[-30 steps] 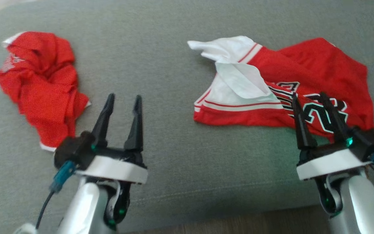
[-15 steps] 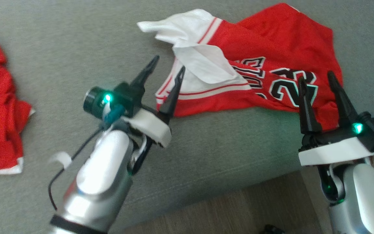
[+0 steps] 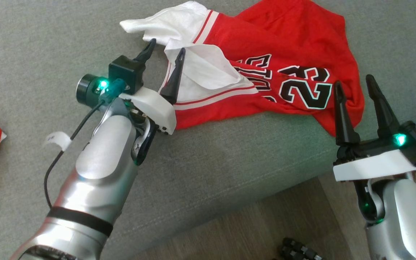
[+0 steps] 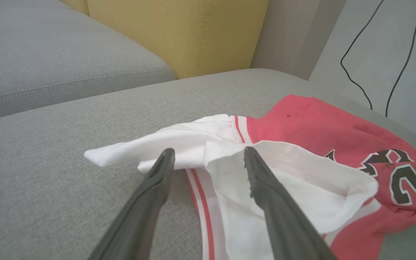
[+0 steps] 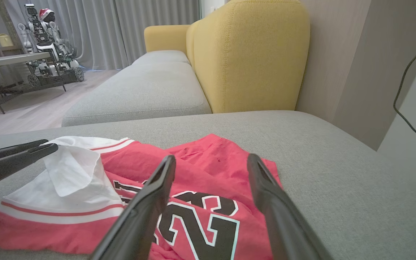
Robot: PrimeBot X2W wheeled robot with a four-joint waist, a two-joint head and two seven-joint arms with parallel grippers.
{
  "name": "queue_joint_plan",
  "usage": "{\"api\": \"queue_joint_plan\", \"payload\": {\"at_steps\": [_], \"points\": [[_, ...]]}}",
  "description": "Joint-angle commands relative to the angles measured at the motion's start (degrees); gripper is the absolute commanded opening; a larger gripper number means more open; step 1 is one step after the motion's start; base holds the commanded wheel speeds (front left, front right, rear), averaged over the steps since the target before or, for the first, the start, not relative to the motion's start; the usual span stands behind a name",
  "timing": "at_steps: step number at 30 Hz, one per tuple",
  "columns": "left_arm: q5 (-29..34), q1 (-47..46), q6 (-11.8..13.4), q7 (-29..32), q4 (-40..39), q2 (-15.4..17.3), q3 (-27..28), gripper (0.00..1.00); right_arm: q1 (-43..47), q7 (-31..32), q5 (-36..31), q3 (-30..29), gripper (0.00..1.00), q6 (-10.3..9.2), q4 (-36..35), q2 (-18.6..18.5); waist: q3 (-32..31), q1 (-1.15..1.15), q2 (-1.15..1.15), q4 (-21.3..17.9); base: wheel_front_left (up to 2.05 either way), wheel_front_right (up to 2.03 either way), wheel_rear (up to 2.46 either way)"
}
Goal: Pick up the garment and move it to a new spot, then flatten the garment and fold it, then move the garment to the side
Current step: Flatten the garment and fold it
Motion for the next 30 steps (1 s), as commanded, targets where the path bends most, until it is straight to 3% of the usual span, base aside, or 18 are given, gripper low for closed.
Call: {"api": "queue_joint_plan", "payload": {"at_steps": [1,2,3,11,24,30], "points": [[-0.3,-1.9,-0.3,-0.3,-1.4,0.4,1.6,0.96,-1.2,-0.5,0.3,0.9,1.0,-0.01,-1.6,0.1,0.0,0.0,0.0,0.0,0.0,0.0,0.0],[-0.4,-2.0,-0.4,-0.3,-1.3,0.4,1.4,0.44,-1.2,-0.5,0.4,0.9,1.0,-0.01,-1.5,0.1,-0.1,0.0,0.0,0.1,0.0,0.0,0.0],[-0.5,-2.2,-0.7,-0.3,-1.3,0.4,1.0,0.0,-1.2,-0.5,0.4,0.9,1.0,-0.01,-1.4,0.1,-0.1,0.0,0.0,0.1,0.0,0.0,0.0],[-1.7,-1.7,-0.6,-0.3,-4.5,0.5,0.9,0.0,-1.3,-0.5,-0.3,0.7,1.0,-0.01,-0.5,0.1,-1.3,0.0,0.0,1.5,0.0,0.0,0.0],[0.2,-8.3,1.9,-0.3,-19.9,5.8,13.8,0.0,-1.6,-0.5,-0.3,1.4,1.0,-0.01,1.6,0.1,-5.9,0.0,0.0,3.8,0.0,0.0,0.0],[0.9,-1.0,1.8,-0.3,-27.3,8.8,16.0,0.0,-0.6,-0.5,-0.1,0.6,1.0,-0.01,2.7,0.1,-7.1,0.0,0.0,7.3,0.0,0.0,0.0]]}}
